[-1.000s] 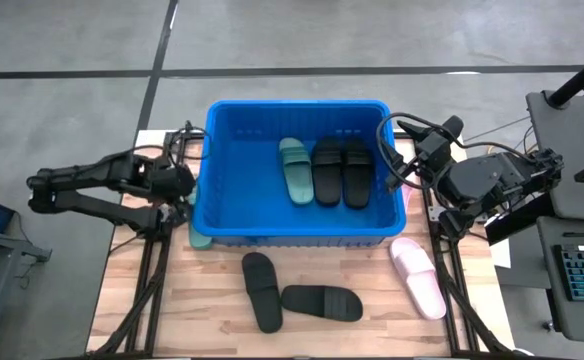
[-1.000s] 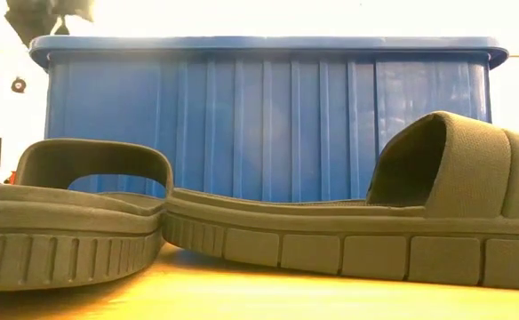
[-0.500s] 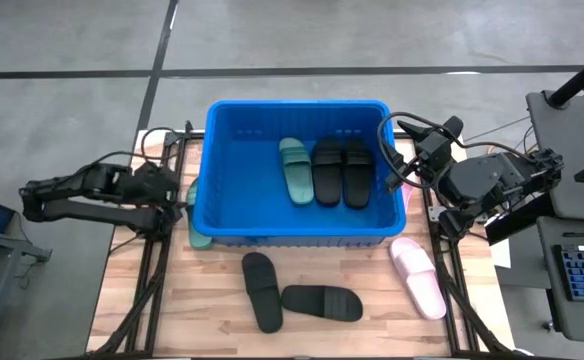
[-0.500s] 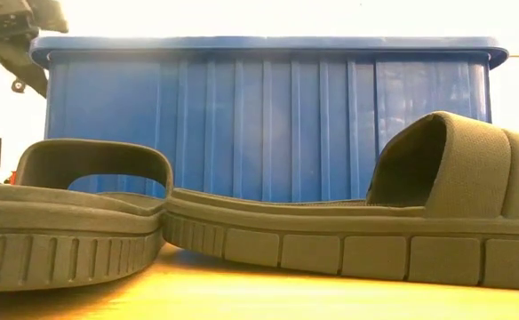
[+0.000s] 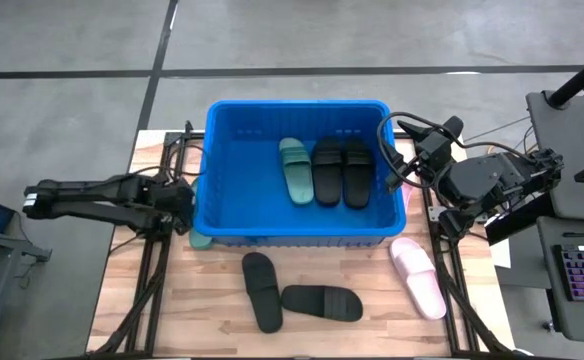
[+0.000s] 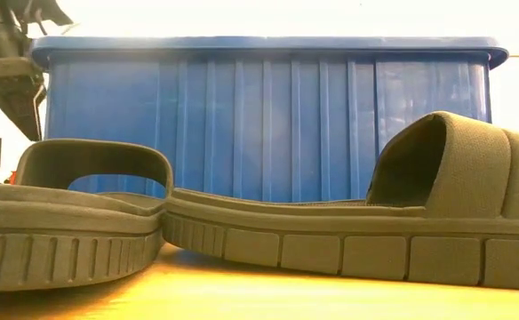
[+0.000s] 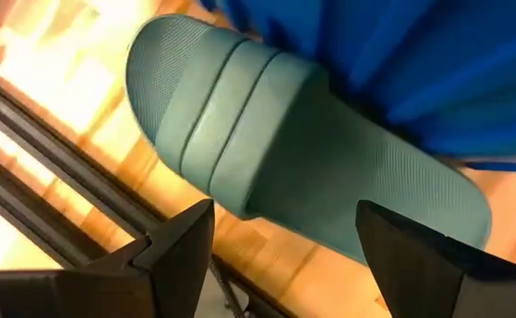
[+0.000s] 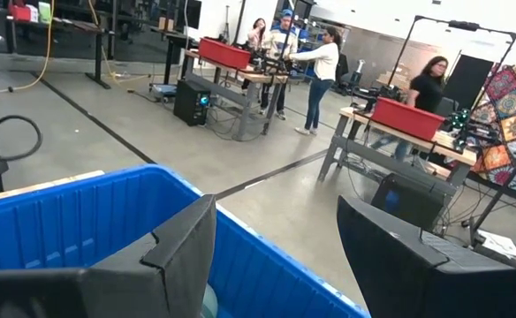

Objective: Pick and place slides into bin
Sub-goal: Put the green slide into the blue container

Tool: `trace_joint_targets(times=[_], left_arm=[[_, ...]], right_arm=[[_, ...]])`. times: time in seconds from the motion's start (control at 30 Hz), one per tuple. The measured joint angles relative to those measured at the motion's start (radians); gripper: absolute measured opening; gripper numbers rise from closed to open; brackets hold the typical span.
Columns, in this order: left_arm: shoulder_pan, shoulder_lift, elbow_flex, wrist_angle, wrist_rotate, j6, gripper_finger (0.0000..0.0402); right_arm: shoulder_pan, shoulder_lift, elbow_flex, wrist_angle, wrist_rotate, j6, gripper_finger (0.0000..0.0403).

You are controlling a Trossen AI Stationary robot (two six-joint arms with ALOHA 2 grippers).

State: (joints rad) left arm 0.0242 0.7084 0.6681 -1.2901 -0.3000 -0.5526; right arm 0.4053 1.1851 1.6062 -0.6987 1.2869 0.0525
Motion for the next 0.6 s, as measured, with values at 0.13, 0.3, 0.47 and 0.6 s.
trace_joint_targets(times=[0.13,0.3,0.47,0.6], left_arm=[[-0.001,0.056,0.019,-0.013,-0.040,-0.077,0.0260],[-0.001,0.143,0.015,0.032,-0.051,-0.084,0.0260],[-0.001,0.177,-0.003,0.208,-0.048,-0.053,0.0260],[-0.002,0.204,-0.020,0.306,-0.052,-0.014,0.0260]], right_arm=[[0.000,0.000,0.000,0.002,0.003,0.000,0.0226],[0.000,0.000,0.000,0.002,0.034,0.000,0.0226],[0.000,0.000,0.000,0.002,0.034,0.000,0.0226],[0.000,0.000,0.000,0.001,0.034,-0.001,0.0226]])
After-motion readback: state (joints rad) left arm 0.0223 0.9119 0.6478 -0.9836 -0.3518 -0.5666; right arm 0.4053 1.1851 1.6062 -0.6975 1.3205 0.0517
